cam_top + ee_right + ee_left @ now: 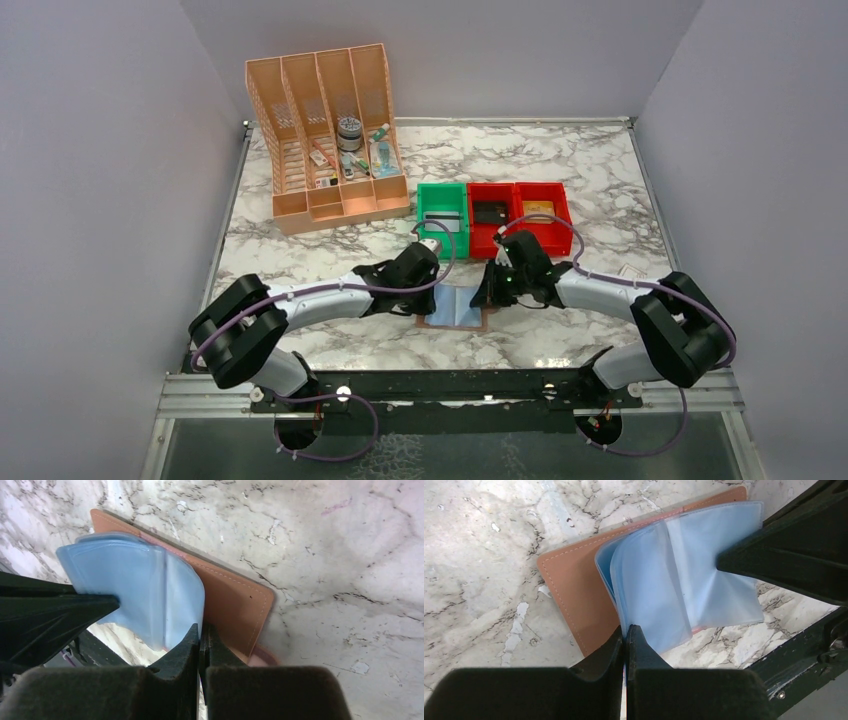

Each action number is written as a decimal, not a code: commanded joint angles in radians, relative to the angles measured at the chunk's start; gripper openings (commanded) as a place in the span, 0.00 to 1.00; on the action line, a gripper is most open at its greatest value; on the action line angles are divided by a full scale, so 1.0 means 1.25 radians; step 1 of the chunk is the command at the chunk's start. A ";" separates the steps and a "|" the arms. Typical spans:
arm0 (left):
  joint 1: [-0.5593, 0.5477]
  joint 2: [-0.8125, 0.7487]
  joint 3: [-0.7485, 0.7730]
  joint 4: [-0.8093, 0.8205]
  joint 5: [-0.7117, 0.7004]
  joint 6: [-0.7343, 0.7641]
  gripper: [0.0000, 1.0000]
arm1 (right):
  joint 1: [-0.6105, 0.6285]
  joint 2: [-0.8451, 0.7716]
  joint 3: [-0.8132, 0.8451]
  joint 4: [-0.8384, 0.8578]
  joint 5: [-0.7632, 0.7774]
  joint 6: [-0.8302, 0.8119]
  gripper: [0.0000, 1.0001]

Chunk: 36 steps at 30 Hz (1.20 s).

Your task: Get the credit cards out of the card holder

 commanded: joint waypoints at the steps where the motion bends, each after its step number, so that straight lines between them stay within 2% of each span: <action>1: -0.001 -0.016 0.024 -0.061 -0.049 0.020 0.00 | -0.002 0.023 -0.024 -0.035 0.071 -0.028 0.01; 7: -0.046 0.039 0.098 -0.055 -0.031 0.011 0.00 | -0.002 0.065 -0.026 0.003 0.023 -0.035 0.01; 13: -0.057 0.082 0.107 -0.010 0.028 -0.005 0.00 | -0.002 0.059 -0.029 0.001 0.034 -0.038 0.01; 17: -0.056 0.061 0.099 -0.065 -0.032 -0.005 0.00 | -0.002 0.038 -0.019 -0.021 0.051 -0.053 0.02; 19: -0.056 0.042 0.097 -0.109 -0.086 -0.013 0.04 | -0.002 0.012 -0.007 -0.040 0.064 -0.061 0.07; 20: -0.056 0.030 0.094 -0.127 -0.111 -0.018 0.09 | -0.002 -0.005 0.000 -0.052 0.074 -0.066 0.11; 22: -0.055 0.001 0.084 -0.156 -0.155 -0.030 0.43 | -0.002 -0.046 0.021 -0.092 0.108 -0.082 0.23; 23: -0.055 -0.017 0.080 -0.165 -0.171 -0.034 0.55 | -0.002 -0.069 0.032 -0.114 0.134 -0.089 0.33; 25: -0.054 -0.060 0.073 -0.176 -0.201 -0.040 0.69 | -0.002 -0.138 0.053 -0.164 0.191 -0.101 0.53; 26: -0.054 -0.088 0.072 -0.179 -0.215 -0.040 0.81 | -0.002 -0.168 0.064 -0.183 0.226 -0.107 0.63; 28: -0.052 -0.132 0.073 -0.188 -0.241 -0.035 0.95 | -0.002 -0.230 0.090 -0.224 0.308 -0.119 0.78; 29: -0.052 -0.153 0.075 -0.191 -0.257 -0.030 0.99 | -0.002 -0.259 0.101 -0.236 0.346 -0.128 0.82; 31: -0.046 -0.196 0.076 -0.193 -0.287 -0.020 0.99 | -0.002 -0.311 0.124 -0.247 0.427 -0.152 0.89; 36: 0.007 -0.257 0.102 -0.198 -0.322 0.040 0.99 | -0.002 -0.409 0.166 -0.223 0.629 -0.223 0.95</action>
